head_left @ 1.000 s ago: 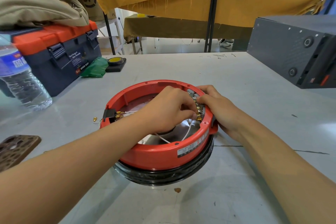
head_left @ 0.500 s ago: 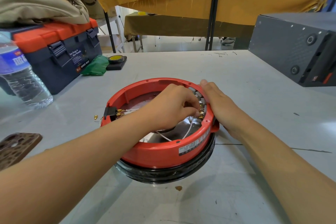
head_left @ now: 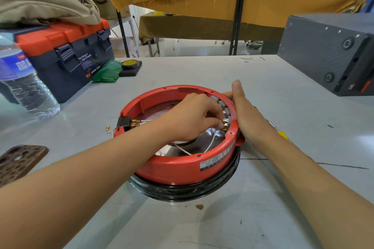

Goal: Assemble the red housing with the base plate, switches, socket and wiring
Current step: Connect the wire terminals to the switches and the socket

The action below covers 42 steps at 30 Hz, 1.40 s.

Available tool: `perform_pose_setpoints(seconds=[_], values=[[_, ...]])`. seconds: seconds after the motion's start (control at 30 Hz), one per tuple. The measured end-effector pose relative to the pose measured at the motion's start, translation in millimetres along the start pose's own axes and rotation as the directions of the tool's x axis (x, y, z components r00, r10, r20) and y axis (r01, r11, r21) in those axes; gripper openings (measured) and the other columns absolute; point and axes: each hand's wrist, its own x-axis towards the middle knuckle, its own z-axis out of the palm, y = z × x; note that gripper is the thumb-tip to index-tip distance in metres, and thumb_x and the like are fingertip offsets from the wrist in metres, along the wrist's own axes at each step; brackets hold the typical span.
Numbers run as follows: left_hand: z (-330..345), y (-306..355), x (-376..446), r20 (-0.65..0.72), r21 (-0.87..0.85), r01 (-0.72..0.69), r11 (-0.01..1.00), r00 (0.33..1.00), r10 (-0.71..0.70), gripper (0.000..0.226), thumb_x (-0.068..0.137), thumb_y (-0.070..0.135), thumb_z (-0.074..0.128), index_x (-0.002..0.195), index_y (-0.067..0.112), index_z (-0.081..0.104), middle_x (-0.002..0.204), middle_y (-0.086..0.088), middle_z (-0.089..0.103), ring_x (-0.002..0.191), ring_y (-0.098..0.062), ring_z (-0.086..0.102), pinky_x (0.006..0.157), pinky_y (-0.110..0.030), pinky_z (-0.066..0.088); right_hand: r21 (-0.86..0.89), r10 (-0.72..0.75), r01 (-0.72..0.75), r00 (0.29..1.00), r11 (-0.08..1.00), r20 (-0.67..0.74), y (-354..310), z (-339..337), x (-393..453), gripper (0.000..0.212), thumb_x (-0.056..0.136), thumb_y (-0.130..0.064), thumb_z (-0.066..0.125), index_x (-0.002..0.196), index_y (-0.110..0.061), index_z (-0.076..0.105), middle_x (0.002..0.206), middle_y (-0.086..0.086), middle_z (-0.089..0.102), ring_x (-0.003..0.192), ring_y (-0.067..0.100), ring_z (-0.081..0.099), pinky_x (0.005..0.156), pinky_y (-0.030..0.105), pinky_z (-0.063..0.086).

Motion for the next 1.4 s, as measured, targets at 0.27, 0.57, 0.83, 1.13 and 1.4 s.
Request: perform_pose_setpoints(seconds=[0.27,0.57,0.83,1.13,1.4], values=[[0,1,-5,-0.056,0.065,-0.003,0.998,0.998,0.007,0.010,0.083,0.021,0.069,0.087,0.013,0.073,0.082,0.003,0.064,0.078,-0.010,0.055,0.074,-0.024,0.040,-0.088,-0.072,0.070,0.997,0.994,-0.027,2,-7,6,0.067,0.093,-0.063,0.013,0.111,-0.022,0.063,0.107,0.005,0.068,0.105,0.024,0.060,0.101,0.047,0.041],[-5,3,-7,-0.182,0.032,0.052,0.998,0.982,-0.045,0.009,0.085,0.021,0.066,0.088,0.018,0.074,0.094,0.000,0.065,0.088,-0.014,0.059,0.086,-0.035,0.043,0.060,-0.074,0.084,0.984,0.995,-0.161,9,-2,8,0.069,0.095,-0.058,0.008,0.101,-0.026,0.070,0.087,-0.005,0.073,0.083,0.006,0.068,0.080,0.026,0.051],[-4,7,-8,-0.105,0.018,0.013,1.000,0.994,-0.011,0.013,0.084,0.013,0.065,0.094,0.016,0.074,0.092,0.008,0.070,0.089,-0.006,0.062,0.090,-0.031,0.045,0.014,-0.101,0.109,0.957,0.994,-0.273,8,2,8,0.068,0.095,-0.056,0.006,0.076,-0.029,0.066,0.072,-0.011,0.067,0.062,-0.007,0.061,0.055,0.006,0.038],[-5,5,-8,-0.191,0.048,-0.002,0.999,0.982,0.011,0.033,0.087,0.017,0.058,0.120,0.021,0.063,0.126,0.002,0.057,0.114,-0.013,0.052,0.100,-0.038,0.041,0.190,-0.004,0.041,0.981,0.981,-0.195,16,-5,11,0.061,0.100,-0.050,0.017,0.086,-0.027,0.072,0.094,-0.001,0.074,0.095,0.016,0.067,0.095,0.044,0.048],[-1,1,-5,-0.068,0.217,-0.014,0.976,0.997,0.029,0.042,0.095,0.007,0.043,0.133,0.023,0.053,0.145,0.009,0.043,0.129,-0.012,0.043,0.099,-0.014,0.019,0.262,0.019,0.042,0.974,0.964,-0.225,19,-1,12,0.061,0.101,-0.048,0.018,0.091,-0.023,0.073,0.091,0.003,0.074,0.089,0.017,0.069,0.084,0.035,0.054]])
